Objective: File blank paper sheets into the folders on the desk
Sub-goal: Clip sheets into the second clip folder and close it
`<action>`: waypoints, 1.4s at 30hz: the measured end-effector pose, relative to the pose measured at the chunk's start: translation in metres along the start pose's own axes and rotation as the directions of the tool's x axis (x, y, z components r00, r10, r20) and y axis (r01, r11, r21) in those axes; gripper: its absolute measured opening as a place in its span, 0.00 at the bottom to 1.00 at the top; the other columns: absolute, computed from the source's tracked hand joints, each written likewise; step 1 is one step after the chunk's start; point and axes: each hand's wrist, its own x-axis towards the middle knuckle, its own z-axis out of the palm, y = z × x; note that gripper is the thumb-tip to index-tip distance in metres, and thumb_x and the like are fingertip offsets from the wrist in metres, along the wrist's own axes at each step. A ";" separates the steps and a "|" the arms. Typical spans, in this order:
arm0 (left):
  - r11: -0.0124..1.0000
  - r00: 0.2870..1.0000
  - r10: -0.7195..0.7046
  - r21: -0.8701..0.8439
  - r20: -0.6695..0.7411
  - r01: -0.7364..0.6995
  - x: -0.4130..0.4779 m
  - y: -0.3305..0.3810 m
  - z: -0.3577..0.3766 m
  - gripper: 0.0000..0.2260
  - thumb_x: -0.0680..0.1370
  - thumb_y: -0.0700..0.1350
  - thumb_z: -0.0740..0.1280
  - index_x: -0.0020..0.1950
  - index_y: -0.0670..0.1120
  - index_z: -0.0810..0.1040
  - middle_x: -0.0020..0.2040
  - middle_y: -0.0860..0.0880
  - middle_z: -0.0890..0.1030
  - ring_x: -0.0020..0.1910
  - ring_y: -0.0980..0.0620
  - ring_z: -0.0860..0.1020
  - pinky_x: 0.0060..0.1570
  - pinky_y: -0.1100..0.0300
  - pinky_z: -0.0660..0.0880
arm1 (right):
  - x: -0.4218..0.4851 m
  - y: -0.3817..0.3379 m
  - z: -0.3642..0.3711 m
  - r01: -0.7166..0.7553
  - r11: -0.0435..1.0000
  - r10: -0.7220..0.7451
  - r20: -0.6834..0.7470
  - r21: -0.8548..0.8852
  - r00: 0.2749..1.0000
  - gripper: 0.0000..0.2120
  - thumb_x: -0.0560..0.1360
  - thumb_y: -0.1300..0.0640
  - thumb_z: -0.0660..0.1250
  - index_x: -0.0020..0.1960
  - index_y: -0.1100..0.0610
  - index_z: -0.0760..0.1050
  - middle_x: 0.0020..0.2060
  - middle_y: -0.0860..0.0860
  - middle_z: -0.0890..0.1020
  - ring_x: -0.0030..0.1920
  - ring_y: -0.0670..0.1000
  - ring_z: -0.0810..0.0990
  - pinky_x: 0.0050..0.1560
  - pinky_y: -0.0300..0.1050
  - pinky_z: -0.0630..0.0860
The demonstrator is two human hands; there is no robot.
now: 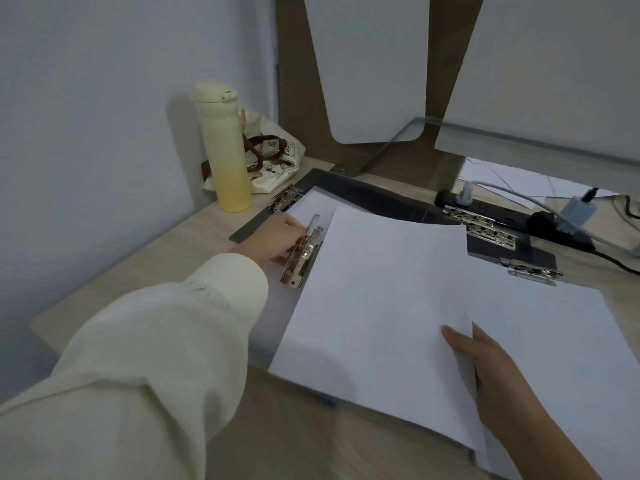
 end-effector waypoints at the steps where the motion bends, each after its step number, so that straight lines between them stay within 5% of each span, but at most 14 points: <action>1: 1.000 1.000 -0.007 -0.013 0.001 0.007 0.000 -0.001 -0.001 0.03 0.79 0.42 0.60 0.48 0.47 0.73 0.43 0.50 0.73 0.40 0.54 0.72 0.36 0.61 0.70 | 0.001 0.000 0.003 0.000 1.000 0.000 0.000 0.012 1.000 0.09 0.76 0.61 0.61 0.54 0.55 0.78 0.45 0.53 0.86 0.46 0.55 0.83 0.44 0.48 0.76; 9: 0.989 0.990 -0.058 -0.131 0.125 0.074 -0.005 -0.009 -0.012 0.09 0.80 0.41 0.59 0.57 0.49 0.75 0.41 0.53 0.77 0.37 0.57 0.77 0.29 0.65 0.74 | 0.009 0.002 0.024 -0.016 1.000 0.017 -0.015 0.012 1.000 0.15 0.77 0.61 0.61 0.63 0.56 0.73 0.52 0.54 0.82 0.50 0.54 0.80 0.46 0.46 0.76; 16: 0.985 0.977 -0.068 -0.144 0.201 0.099 -0.008 -0.004 -0.014 0.16 0.79 0.38 0.57 0.61 0.53 0.74 0.39 0.51 0.78 0.36 0.57 0.77 0.31 0.65 0.75 | 0.007 0.002 0.026 -0.018 1.000 0.018 0.005 -0.001 1.000 0.09 0.77 0.60 0.61 0.56 0.52 0.75 0.46 0.51 0.83 0.45 0.52 0.81 0.40 0.45 0.75; 21: 0.945 0.968 -0.081 -0.292 0.237 0.151 -0.015 -0.008 -0.020 0.12 0.79 0.52 0.59 0.57 0.49 0.77 0.47 0.49 0.78 0.40 0.54 0.78 0.32 0.63 0.78 | 0.008 0.001 0.025 -0.024 1.000 0.024 0.015 -0.015 1.000 0.10 0.78 0.60 0.61 0.57 0.53 0.74 0.48 0.52 0.83 0.46 0.53 0.81 0.40 0.45 0.75; 25: 0.950 0.946 -0.053 -0.277 0.319 0.146 -0.018 -0.016 -0.030 0.20 0.75 0.63 0.61 0.55 0.50 0.80 0.54 0.48 0.79 0.50 0.53 0.80 0.44 0.57 0.78 | 0.009 0.000 0.024 -0.035 0.999 0.035 0.021 -0.013 0.999 0.12 0.78 0.60 0.61 0.61 0.55 0.73 0.48 0.53 0.82 0.46 0.54 0.81 0.40 0.46 0.75; 29: 0.950 0.924 -0.071 -0.257 0.375 0.177 -0.024 -0.023 -0.034 0.18 0.73 0.60 0.66 0.60 0.54 0.77 0.60 0.50 0.79 0.55 0.52 0.80 0.47 0.55 0.80 | 0.008 0.000 0.024 -0.031 0.999 0.031 0.026 -0.010 0.999 0.13 0.78 0.60 0.60 0.62 0.55 0.73 0.50 0.54 0.82 0.47 0.54 0.81 0.40 0.46 0.75; 31: 0.944 0.918 -0.088 -0.263 0.386 0.201 -0.026 -0.027 -0.035 0.17 0.72 0.59 0.67 0.60 0.55 0.76 0.61 0.50 0.78 0.56 0.52 0.80 0.53 0.51 0.78 | 0.008 0.000 0.024 -0.029 1.000 0.029 0.023 -0.001 0.999 0.13 0.78 0.60 0.60 0.62 0.55 0.73 0.50 0.53 0.82 0.47 0.54 0.81 0.40 0.46 0.75; 34: 0.953 0.918 -0.105 -0.226 0.382 0.203 -0.028 -0.029 -0.037 0.24 0.71 0.61 0.66 0.63 0.52 0.73 0.59 0.50 0.79 0.54 0.54 0.79 0.49 0.54 0.78 | 0.009 0.000 0.026 -0.025 1.000 0.025 0.014 0.006 1.000 0.11 0.78 0.61 0.60 0.59 0.54 0.73 0.46 0.52 0.83 0.44 0.52 0.81 0.38 0.44 0.75; 38: 0.967 0.910 -0.134 -0.151 0.391 0.207 -0.027 -0.031 -0.038 0.34 0.66 0.66 0.65 0.66 0.47 0.72 0.57 0.51 0.79 0.58 0.55 0.77 0.63 0.48 0.72 | 0.008 0.000 0.025 -0.025 1.000 0.025 -0.003 0.009 1.000 0.10 0.78 0.61 0.60 0.58 0.54 0.73 0.46 0.52 0.82 0.44 0.53 0.81 0.39 0.45 0.74; 42: 0.949 0.859 -0.178 -0.147 0.480 0.278 -0.030 -0.030 -0.038 0.33 0.71 0.67 0.61 0.65 0.44 0.73 0.59 0.47 0.81 0.57 0.50 0.79 0.57 0.52 0.75 | 0.008 0.000 0.026 -0.024 1.000 0.024 0.003 -0.004 1.000 0.10 0.78 0.61 0.60 0.58 0.54 0.73 0.46 0.53 0.82 0.45 0.53 0.80 0.39 0.45 0.74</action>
